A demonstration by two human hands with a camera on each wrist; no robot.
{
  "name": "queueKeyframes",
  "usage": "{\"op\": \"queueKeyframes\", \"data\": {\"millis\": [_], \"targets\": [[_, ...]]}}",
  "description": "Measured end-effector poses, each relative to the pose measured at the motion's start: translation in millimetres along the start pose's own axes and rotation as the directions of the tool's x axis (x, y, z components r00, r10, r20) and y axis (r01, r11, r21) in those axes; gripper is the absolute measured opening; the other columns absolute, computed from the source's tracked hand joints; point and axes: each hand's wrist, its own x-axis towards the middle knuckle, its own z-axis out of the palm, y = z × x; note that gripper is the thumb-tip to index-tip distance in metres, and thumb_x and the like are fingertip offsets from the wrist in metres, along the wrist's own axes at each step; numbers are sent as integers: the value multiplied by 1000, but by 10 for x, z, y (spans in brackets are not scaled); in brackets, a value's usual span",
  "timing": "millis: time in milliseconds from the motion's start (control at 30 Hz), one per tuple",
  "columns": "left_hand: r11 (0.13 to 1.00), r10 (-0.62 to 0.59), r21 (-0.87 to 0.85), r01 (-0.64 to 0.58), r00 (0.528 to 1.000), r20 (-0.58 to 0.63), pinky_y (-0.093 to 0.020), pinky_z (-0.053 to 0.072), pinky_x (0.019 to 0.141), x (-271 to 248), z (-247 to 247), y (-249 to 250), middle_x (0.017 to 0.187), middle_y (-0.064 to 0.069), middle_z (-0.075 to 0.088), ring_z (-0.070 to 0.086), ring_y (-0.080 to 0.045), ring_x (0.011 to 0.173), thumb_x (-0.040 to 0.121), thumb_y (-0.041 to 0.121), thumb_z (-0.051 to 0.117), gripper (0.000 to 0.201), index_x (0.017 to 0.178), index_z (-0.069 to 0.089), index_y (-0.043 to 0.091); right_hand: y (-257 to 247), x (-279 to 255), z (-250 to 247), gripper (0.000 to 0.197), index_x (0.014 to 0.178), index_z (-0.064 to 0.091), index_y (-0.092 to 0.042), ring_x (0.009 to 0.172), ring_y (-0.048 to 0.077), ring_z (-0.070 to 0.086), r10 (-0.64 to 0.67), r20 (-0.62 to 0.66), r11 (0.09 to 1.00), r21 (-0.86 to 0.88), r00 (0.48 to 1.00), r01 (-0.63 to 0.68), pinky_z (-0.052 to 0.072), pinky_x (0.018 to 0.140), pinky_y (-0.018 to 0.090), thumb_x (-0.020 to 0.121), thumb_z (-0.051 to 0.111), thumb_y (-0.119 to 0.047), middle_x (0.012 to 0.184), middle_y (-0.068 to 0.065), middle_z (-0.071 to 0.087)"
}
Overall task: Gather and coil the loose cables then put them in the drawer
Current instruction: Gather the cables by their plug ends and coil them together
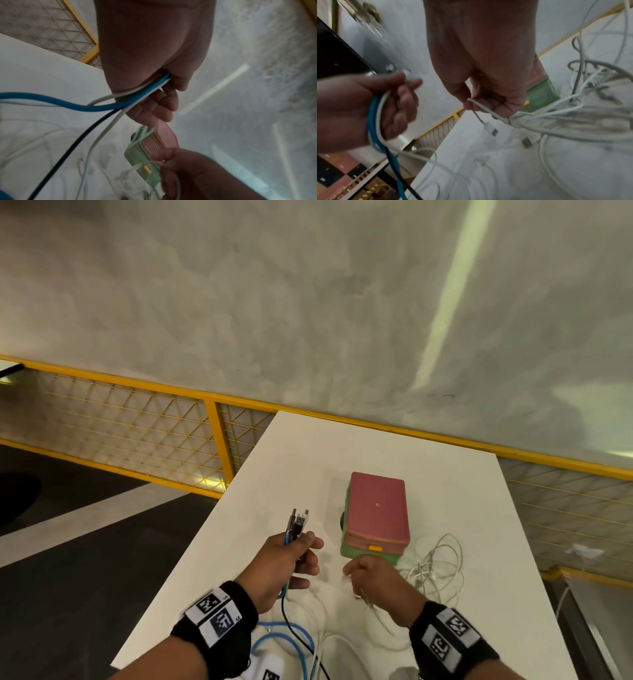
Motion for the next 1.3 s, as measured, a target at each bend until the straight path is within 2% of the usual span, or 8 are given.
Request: {"op": "queueKeyframes", "data": {"millis": [300,467,600,767,967,1067,1133,1300], "targets": [[971,-95,-201,129,981,168,-44,53,87,-93,346,183,95,-12,74,72,-31,99,100,44,46,48,98,74,5,-582,-472,-395,19,94,70,-7,70,21,64,-257,-273,855,383,927,350,54,70,34,90,56,5,73,7,71],[919,55,-391,58,961,271,-46,50,95,-165,613,446,107,-10,72,67,-24,101,98,47,44,51,112,71,7,-689,-682,-240,25,89,74,-10,88,16,73,-409,-336,841,222,848,494,58,79,29,85,59,10,95,-1,77],[903,110,-428,25,952,287,-35,56,80,-206,698,536,122,-13,71,67,-24,103,100,41,43,49,121,66,3,-654,-762,-161,30,92,75,-17,86,4,70,-489,-338,836,82,804,543,53,73,17,88,58,7,94,-12,75],[887,134,-462,4,954,267,-42,50,86,-174,756,497,106,-16,74,57,-33,101,85,37,59,38,98,76,5,-541,-737,-246,36,81,73,-36,85,12,72,-448,-376,846,115,811,520,57,80,33,87,61,-2,92,-7,76],[853,177,-515,-85,975,131,-38,57,84,-168,744,542,86,-19,73,72,-31,88,100,28,50,39,76,67,2,-362,-788,-310,15,74,68,-15,67,15,64,-149,-511,912,260,846,318,51,67,33,87,62,-13,75,-2,71],[841,181,-534,-92,977,117,-40,56,85,-200,704,594,70,-15,65,71,-29,76,102,27,46,42,70,58,4,-330,-840,-238,37,76,67,-7,55,17,53,174,-110,779,623,979,-69,40,53,28,95,54,-36,68,10,64],[859,160,-508,-61,975,154,-44,54,87,-241,717,571,62,-12,58,66,-28,66,102,29,46,44,66,55,6,-352,-825,-156,52,81,68,-6,54,17,52,210,170,662,700,963,-268,36,53,26,94,48,-52,69,10,65],[961,112,-270,-56,974,195,-32,43,53,-335,676,302,50,-8,39,42,-21,44,99,31,52,48,56,44,13,-474,-520,-221,32,92,63,-12,66,16,55,206,256,421,848,945,-322,40,63,28,96,44,-38,78,5,62]]}}
